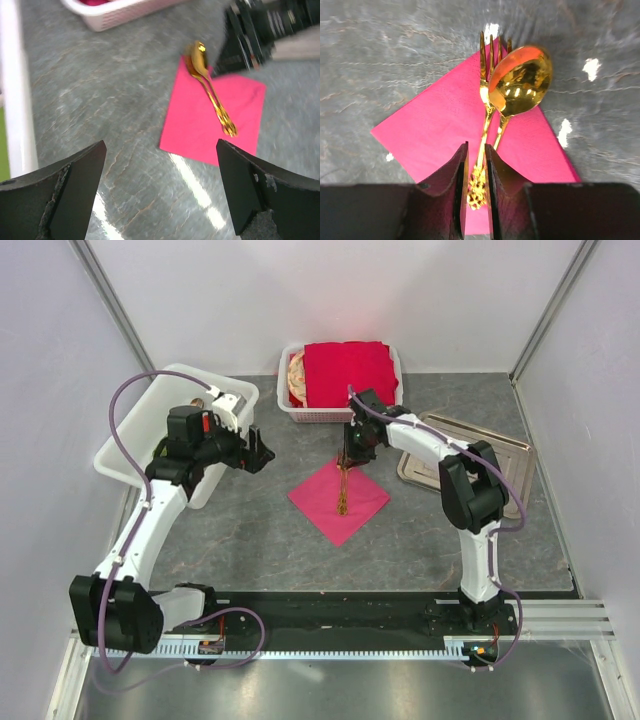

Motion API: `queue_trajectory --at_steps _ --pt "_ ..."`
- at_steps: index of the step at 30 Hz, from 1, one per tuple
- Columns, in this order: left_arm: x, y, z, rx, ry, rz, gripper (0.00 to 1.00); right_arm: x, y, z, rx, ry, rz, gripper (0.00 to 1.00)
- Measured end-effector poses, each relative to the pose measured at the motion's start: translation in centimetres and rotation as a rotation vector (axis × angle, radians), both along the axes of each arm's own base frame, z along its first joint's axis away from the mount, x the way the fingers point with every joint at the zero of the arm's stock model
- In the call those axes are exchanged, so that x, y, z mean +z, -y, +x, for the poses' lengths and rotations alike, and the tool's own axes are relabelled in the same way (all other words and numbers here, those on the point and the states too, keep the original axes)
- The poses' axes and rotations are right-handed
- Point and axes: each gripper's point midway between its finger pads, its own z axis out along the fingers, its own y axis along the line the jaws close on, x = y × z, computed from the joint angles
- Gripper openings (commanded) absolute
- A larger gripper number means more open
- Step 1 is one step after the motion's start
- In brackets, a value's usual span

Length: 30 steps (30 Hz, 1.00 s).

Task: Place the utensils on the paper napkin and roll it up

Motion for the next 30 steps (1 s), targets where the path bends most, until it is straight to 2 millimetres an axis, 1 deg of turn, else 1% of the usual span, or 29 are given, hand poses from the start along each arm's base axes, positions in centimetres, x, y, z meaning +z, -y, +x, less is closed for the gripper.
queue_trajectory --at_steps 3,4,6,7,8,10,11,12,13,14,15,16,18,19,20,22,26,28,30 --pt "0.7 1.0 -1.7 -0.141 0.051 0.028 1.00 1.4 1.1 0.7 0.030 0.027 0.025 0.25" --pt "1.0 1.4 -2.3 -0.197 0.081 0.035 0.98 1.9 1.6 0.9 0.036 0.035 0.035 0.29" --pt "1.5 2.5 -3.6 -0.312 0.155 0.065 0.94 2.9 2.6 1.3 0.049 0.048 0.071 0.34" --pt "1.3 3.2 -4.4 -0.376 0.198 0.091 0.91 3.3 3.1 1.3 0.053 0.054 0.091 0.35" --pt "1.0 4.0 -5.2 -0.432 0.232 0.116 0.85 3.6 3.5 1.1 0.060 0.055 0.110 0.35" --pt "-0.8 6.3 -7.7 -0.588 0.298 0.178 0.77 4.0 4.7 0.3 0.072 0.047 0.157 0.35" --pt "-2.0 7.6 -9.2 -0.675 0.339 0.211 0.66 4.0 5.2 -0.2 0.074 0.037 0.176 0.36" --pt "-3.3 8.7 -10.8 -0.757 0.361 0.236 0.62 4.0 5.5 -0.6 0.079 0.028 0.195 0.36" --pt "-5.0 10.0 -12.9 -0.861 0.386 0.260 0.58 3.9 5.6 -1.1 0.089 0.019 0.211 0.38" --pt "-6.2 10.6 -14.3 -0.923 0.393 0.270 0.54 3.8 5.6 -1.4 0.096 0.010 0.222 0.40" --pt "-7.6 11.3 -15.7 -0.995 0.411 0.288 0.52 3.7 5.5 -1.9 0.111 0.000 0.241 0.41" --pt "-8.9 11.7 -16.7 -1.047 0.421 0.310 0.50 3.6 5.4 -2.3 0.125 -0.008 0.254 0.42" --pt "-10.9 12.5 -18.2 -1.133 0.446 0.346 0.45 3.5 5.2 -3.1 0.152 -0.022 0.278 0.44" --pt "-11.7 13.1 -18.7 -1.174 0.459 0.366 0.43 3.5 5.1 -3.6 0.167 -0.028 0.291 0.45" --pt "-12.5 13.5 -18.8 -1.198 0.469 0.386 0.39 3.7 5.0 -3.8 0.175 -0.030 0.299 0.46" --pt "-13.3 14.4 -19.4 -1.246 0.478 0.399 0.34 4.2 5.0 -4.3 0.195 -0.023 0.319 0.50" --pt "-15.9 15.6 -19.6 -1.310 0.438 0.452 0.33 4.9 5.5 -4.3 0.211 -0.001 0.345 0.59" --pt "-17.2 16.0 -19.3 -1.328 0.406 0.489 0.34 5.0 6.0 -4.1 0.209 0.008 0.349 0.64" --pt "-17.9 16.2 -18.7 -1.328 0.390 0.521 0.36 5.1 6.5 -3.9 0.207 0.015 0.351 0.66"
